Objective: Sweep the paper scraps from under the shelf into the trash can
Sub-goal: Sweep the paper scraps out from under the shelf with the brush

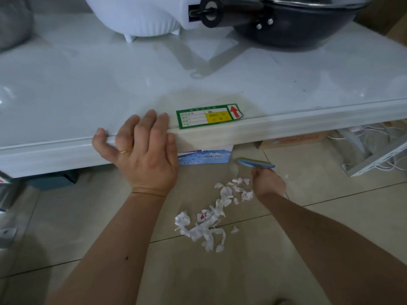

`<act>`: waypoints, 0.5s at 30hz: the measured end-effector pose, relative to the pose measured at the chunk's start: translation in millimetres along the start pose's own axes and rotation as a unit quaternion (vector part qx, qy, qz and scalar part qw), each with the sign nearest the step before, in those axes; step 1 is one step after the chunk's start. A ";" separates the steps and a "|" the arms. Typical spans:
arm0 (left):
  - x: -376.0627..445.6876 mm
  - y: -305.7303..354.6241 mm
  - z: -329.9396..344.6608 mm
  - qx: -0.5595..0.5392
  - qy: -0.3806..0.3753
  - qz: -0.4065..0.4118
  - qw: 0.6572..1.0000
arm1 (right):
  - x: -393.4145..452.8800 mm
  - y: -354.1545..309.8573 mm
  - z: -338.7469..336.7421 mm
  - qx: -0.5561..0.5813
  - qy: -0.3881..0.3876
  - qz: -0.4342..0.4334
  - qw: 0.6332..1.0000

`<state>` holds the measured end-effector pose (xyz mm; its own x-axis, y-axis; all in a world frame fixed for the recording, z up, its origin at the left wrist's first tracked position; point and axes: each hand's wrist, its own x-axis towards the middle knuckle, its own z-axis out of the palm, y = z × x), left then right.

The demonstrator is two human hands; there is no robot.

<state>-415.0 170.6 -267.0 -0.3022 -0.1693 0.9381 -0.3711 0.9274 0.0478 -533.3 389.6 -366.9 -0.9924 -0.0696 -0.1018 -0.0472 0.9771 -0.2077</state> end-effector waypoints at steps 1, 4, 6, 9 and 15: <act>-0.5 -0.1 0.1 0.001 0.001 0.000 1.000 | 5.4 2.2 -2.3 0.010 -0.007 0.028 1.000; -1.0 -0.4 0.1 0.004 0.007 0.004 1.000 | 16.5 10.6 -1.0 0.039 -0.042 0.121 0.991; -0.7 -0.6 0.0 0.005 0.008 0.006 1.000 | 15.1 14.7 3.3 0.054 -0.071 0.151 0.984; 0.0 -0.1 -0.4 0.001 0.006 0.002 1.000 | -2.4 8.2 10.0 0.055 -0.095 0.136 0.985; 1.4 0.3 -2.3 -0.005 -0.004 0.001 1.000 | -53.4 -25.5 22.7 0.045 -0.115 0.033 0.992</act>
<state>-413.6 171.4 -265.0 -0.3090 -0.1705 0.9356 -0.3613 0.9311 0.0504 -476.5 363.9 -378.3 -0.9400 -0.0610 -0.3356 0.0370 0.9599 -0.2779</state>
